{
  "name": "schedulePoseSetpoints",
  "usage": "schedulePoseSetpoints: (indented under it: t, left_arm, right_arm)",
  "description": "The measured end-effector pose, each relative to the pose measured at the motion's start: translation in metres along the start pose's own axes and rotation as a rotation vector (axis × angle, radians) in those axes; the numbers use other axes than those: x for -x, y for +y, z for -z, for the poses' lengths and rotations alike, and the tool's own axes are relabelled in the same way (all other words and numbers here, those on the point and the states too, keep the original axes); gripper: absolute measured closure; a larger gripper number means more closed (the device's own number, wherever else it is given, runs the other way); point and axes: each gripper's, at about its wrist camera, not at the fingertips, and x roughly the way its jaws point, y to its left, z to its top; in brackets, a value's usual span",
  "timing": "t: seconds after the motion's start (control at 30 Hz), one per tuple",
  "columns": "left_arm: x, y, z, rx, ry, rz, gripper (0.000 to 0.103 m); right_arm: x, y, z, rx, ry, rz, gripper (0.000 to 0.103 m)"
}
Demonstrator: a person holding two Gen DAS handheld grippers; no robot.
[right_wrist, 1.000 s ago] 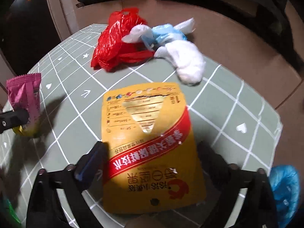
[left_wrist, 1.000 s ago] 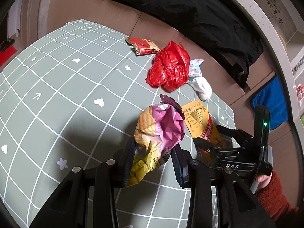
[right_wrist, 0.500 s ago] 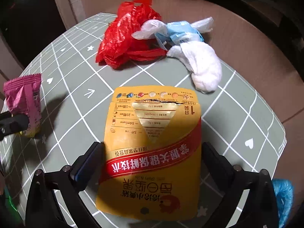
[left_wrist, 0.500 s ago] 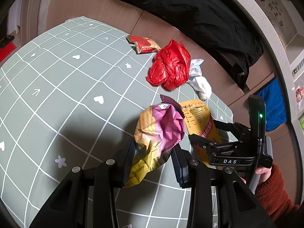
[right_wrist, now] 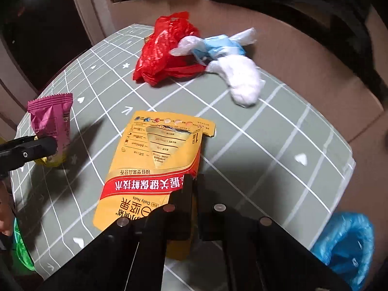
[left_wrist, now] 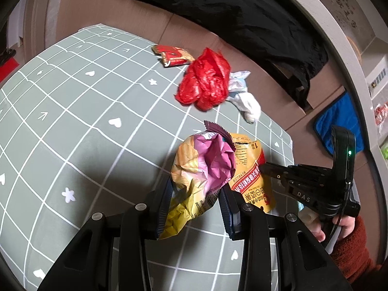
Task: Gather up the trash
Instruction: 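Carry the yellow packet and pink-yellow wrapper over the blue bin and release both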
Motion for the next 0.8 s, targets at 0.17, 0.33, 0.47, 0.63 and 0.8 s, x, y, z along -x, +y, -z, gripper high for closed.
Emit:
schedulePoseSetpoints:
  t: [0.17,0.33,0.47,0.63,0.8]
  left_arm:
    - [0.002,-0.008,0.005,-0.01,0.003,0.001,0.066]
    - [0.008,-0.021,0.008,-0.041,-0.012,0.014,0.066]
    - [0.019,-0.044,0.009,-0.087,-0.058,0.036,0.066]
    - [0.034,-0.095,0.008,-0.207,-0.118,0.039,0.069]
    - [0.04,-0.153,0.008,-0.314,-0.163,0.06,0.069]
  right_arm:
    - [0.026,-0.009,0.018,-0.04,-0.049,-0.028,0.101]
    - [0.073,-0.026,0.03,-0.077,-0.14,-0.033,0.103]
    - [0.107,-0.029,0.03,-0.117,-0.208,-0.024,0.103]
    - [0.147,-0.039,0.037,-0.156,-0.298,0.015,0.103]
    - [0.176,-0.061,0.052,-0.208,-0.365,0.033,0.103]
